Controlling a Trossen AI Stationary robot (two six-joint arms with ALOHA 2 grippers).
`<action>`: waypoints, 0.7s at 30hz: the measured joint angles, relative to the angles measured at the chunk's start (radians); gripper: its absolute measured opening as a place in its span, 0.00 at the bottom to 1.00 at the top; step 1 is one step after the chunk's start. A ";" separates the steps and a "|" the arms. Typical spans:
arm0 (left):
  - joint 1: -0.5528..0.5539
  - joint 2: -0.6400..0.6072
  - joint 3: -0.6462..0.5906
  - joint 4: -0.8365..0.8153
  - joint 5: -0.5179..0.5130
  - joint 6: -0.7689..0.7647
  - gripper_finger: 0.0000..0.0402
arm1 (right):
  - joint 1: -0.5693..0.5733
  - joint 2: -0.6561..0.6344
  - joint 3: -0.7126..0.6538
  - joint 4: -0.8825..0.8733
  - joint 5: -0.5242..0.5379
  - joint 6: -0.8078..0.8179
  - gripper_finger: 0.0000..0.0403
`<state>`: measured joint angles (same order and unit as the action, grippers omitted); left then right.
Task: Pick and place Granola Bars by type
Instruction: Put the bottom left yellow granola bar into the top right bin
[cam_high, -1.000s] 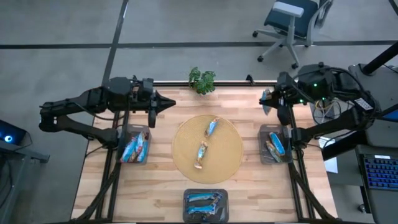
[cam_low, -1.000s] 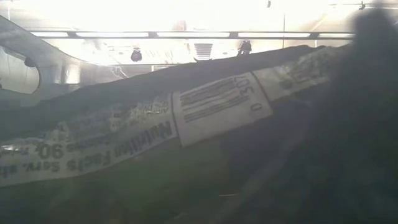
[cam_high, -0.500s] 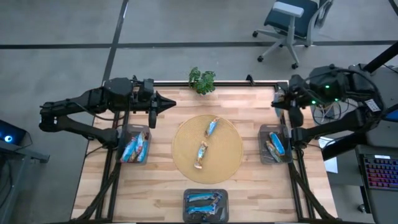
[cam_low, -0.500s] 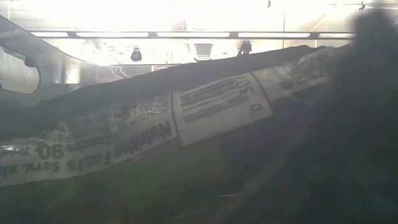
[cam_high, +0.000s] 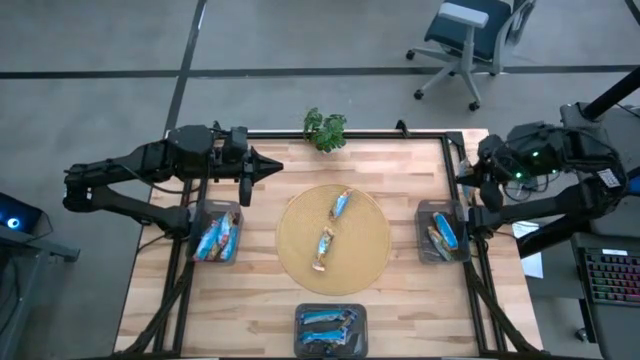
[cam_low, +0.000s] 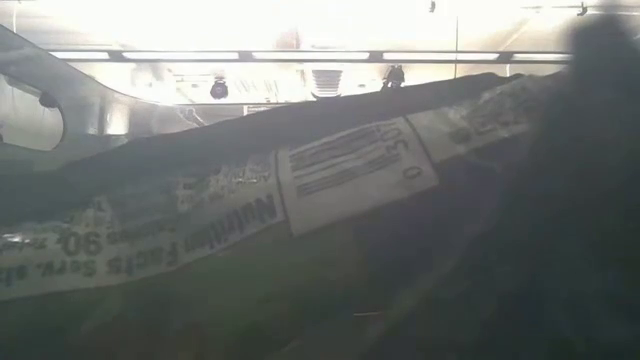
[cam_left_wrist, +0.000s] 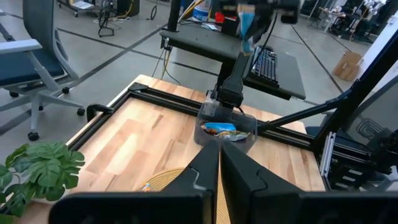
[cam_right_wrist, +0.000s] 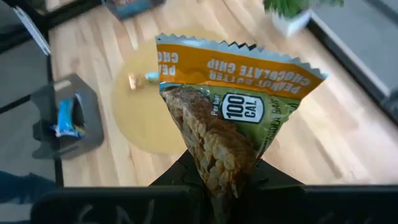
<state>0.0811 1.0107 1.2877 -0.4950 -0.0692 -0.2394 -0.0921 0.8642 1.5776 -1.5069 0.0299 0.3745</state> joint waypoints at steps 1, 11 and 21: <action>0.000 0.000 0.000 0.000 0.000 0.000 0.00 | 0.000 -0.012 -0.030 0.000 0.000 0.013 0.06; 0.000 0.000 0.000 0.000 0.000 0.000 0.00 | 0.000 -0.116 -0.380 0.018 -0.036 0.142 0.06; 0.000 0.007 0.000 -0.002 0.000 0.000 0.00 | 0.000 -0.177 -0.681 0.186 -0.143 0.335 0.06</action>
<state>0.0811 1.0182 1.2877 -0.4965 -0.0696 -0.2390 -0.0917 0.6874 0.8965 -1.3205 -0.1128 0.7096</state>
